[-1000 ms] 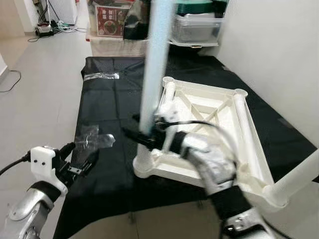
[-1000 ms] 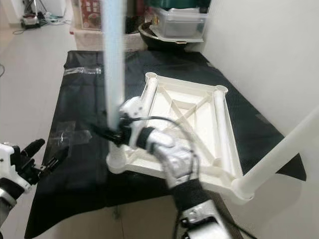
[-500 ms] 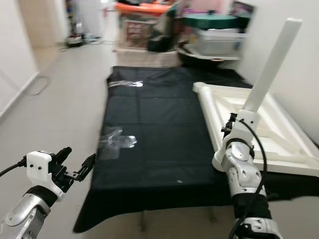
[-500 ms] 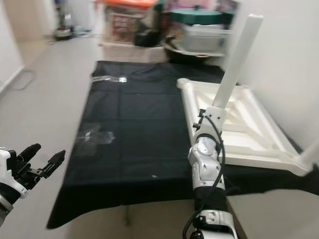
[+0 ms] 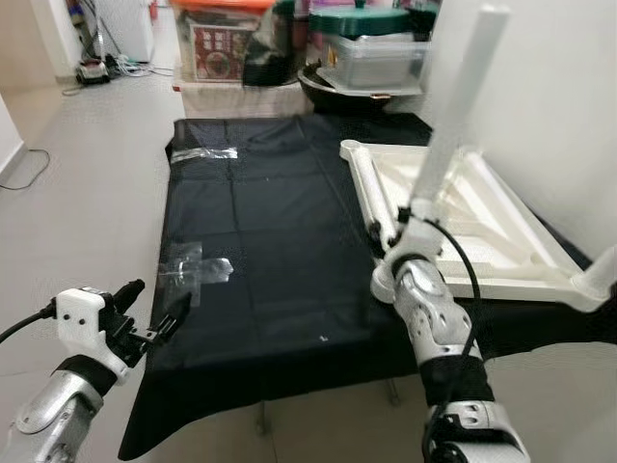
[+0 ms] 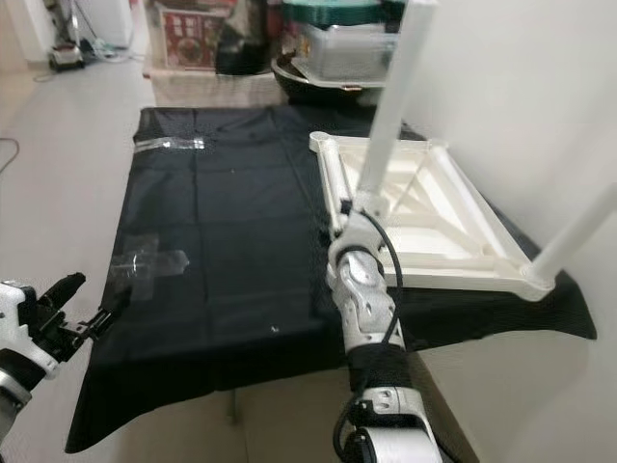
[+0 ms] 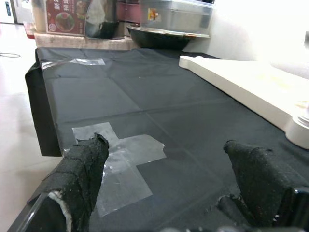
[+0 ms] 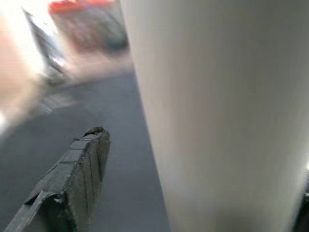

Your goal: Building children table

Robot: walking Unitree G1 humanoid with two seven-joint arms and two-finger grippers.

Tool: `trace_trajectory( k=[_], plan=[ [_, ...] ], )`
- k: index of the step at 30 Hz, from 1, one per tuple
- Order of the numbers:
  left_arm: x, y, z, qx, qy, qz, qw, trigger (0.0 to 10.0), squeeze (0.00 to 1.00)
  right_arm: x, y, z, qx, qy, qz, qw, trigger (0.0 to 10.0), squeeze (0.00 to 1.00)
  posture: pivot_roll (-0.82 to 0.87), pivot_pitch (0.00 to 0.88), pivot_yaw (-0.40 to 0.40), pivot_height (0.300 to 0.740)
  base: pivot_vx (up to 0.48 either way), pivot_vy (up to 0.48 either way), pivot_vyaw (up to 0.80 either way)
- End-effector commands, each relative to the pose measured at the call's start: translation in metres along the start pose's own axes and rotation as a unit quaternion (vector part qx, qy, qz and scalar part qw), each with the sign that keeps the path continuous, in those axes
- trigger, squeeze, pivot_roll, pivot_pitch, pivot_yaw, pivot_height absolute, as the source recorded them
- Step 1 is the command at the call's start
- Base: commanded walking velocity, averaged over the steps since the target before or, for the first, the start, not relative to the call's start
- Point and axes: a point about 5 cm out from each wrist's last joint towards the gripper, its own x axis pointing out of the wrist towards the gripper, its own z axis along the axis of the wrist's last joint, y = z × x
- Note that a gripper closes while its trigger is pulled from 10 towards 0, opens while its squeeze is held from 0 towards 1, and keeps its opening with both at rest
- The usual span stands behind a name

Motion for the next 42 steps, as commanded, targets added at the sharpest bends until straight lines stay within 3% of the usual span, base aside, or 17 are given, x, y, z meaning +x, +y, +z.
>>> trace_trajectory(
  k=[1, 6, 10, 11, 14, 16, 18, 22, 25, 26, 27, 28, 30, 32, 33, 37, 42],
  plan=[
    [0.001, -0.002, 0.000, -0.001, 0.001, -0.003, 1.000, 10.0, 0.00, 0.001, 0.026, 0.016, 0.016, -0.028, 0.130, 0.991, 10.0, 0.00, 0.09, 0.000, -0.111, 0.740, 0.000, 0.000, 0.00],
    [0.002, -0.003, 0.000, -0.001, 0.001, -0.007, 1.000, 10.0, 0.00, 0.004, 0.034, 0.027, -0.024, -0.046, 0.247, 0.968, 10.0, 0.00, 0.10, 0.000, -0.113, 0.740, 0.000, 0.000, 0.00],
    [0.002, -0.003, -0.001, -0.002, -0.001, -0.006, 1.000, 10.0, 0.00, -0.002, 0.059, 0.012, -0.073, -0.014, 0.403, 0.912, 10.0, 0.00, 0.11, 0.000, -0.128, 0.740, 0.000, 0.000, 0.00],
    [0.002, -0.003, -0.001, -0.002, -0.002, -0.004, 1.000, 10.0, 0.00, -0.015, 0.072, -0.001, -0.080, 0.008, 0.476, 0.876, 9.6, 0.00, 0.11, 0.000, -0.128, 0.740, 0.000, 0.000, 0.00],
    [0.002, -0.003, -0.001, -0.002, -0.002, -0.003, 1.000, 10.0, 0.00, -0.018, 0.074, -0.003, -0.080, 0.013, 0.490, 0.868, 9.6, 0.00, 0.11, 0.000, -0.128, 0.740, 0.000, 0.000, 0.00],
    [0.002, -0.003, -0.001, -0.001, -0.002, -0.001, 1.000, 10.0, 0.00, -0.021, 0.078, -0.021, -0.090, 0.040, 0.494, 0.864, 0.0, 0.00, 0.13, 0.000, -0.144, 0.740, 0.000, 0.000, 0.00],
    [0.002, -0.003, -0.001, -0.001, -0.002, -0.001, 1.000, 10.0, 0.00, -0.020, 0.078, -0.028, -0.089, 0.053, 0.488, 0.867, 0.0, 0.00, 0.13, 0.000, -0.144, 0.740, 0.000, 0.000, 0.00],
    [0.001, -0.003, -0.001, -0.001, -0.002, 0.000, 1.000, 10.0, 0.00, -0.011, 0.066, -0.045, -0.113, 0.087, 0.391, 0.909, 0.0, 0.00, 0.13, 0.000, -0.139, 0.740, 0.000, 0.000, 0.00],
    [0.001, -0.003, 0.000, -0.001, -0.002, -0.001, 1.000, 10.0, 0.00, -0.008, 0.056, -0.050, -0.108, 0.101, 0.347, 0.926, 0.0, 0.00, 0.12, 0.000, -0.132, 0.740, 0.000, 0.000, 0.00],
    [0.000, -0.003, 0.000, -0.002, -0.001, -0.003, 1.000, 10.0, 0.00, 0.000, 0.029, -0.058, -0.103, 0.133, 0.226, 0.959, 0.0, 0.00, 0.10, 0.000, -0.118, 0.740, 0.000, 0.000, 0.00],
    [0.000, -0.003, 0.000, -0.002, -0.001, -0.003, 1.000, 10.0, 0.00, 0.000, 0.029, -0.058, -0.103, 0.133, 0.226, 0.959, 0.0, 0.00, 0.10, 0.000, -0.118, 0.740, 0.000, 0.000, 0.00],
    [0.000, -0.003, 0.000, -0.002, -0.001, -0.005, 1.000, 10.0, 0.00, 0.003, 0.009, -0.063, -0.108, 0.150, 0.140, 0.973, 0.0, 0.00, 0.10, 0.000, -0.114, 0.740, 0.000, 0.000, 0.00],
    [0.000, -0.003, 0.000, -0.002, -0.001, -0.005, 1.000, 10.0, 0.00, 0.003, 0.009, -0.063, -0.108, 0.150, 0.140, 0.973, 0.0, 0.00, 0.10, 0.000, -0.114, 0.740, 0.000, 0.000, 0.00],
    [0.000, -0.003, 0.000, -0.002, 0.000, -0.007, 1.000, 10.0, 0.00, 0.002, -0.042, -0.070, -0.120, 0.182, -0.045, 0.975, 0.0, 0.00, 0.10, 0.000, -0.113, 0.740, 0.000, 0.000, 0.00],
    [0.000, -0.003, 0.000, -0.002, 0.000, -0.007, 1.000, 10.0, 0.00, 0.002, -0.042, -0.070, -0.120, 0.182, -0.045, 0.975, 0.0, 0.00, 0.10, 0.000, -0.113, 0.740, 0.000, 0.000, 0.00],
    [0.000, -0.003, -0.001, -0.001, 0.002, -0.005, 1.000, 10.0, 0.00, -0.008, -0.108, -0.059, -0.153, 0.183, -0.220, 0.946, 0.0, 0.00, 0.10, 0.000, -0.116, 0.740, 0.000, 0.000, 0.00],
    [-0.001, -0.002, -0.002, 0.000, 0.003, -0.004, 1.000, 10.0, 0.00, -0.012, -0.127, -0.050, -0.154, 0.174, -0.290, 0.929, 0.0, 0.00, 0.10, 0.000, -0.119, 0.740, 0.000, 0.000, 0.00]
  ],
)
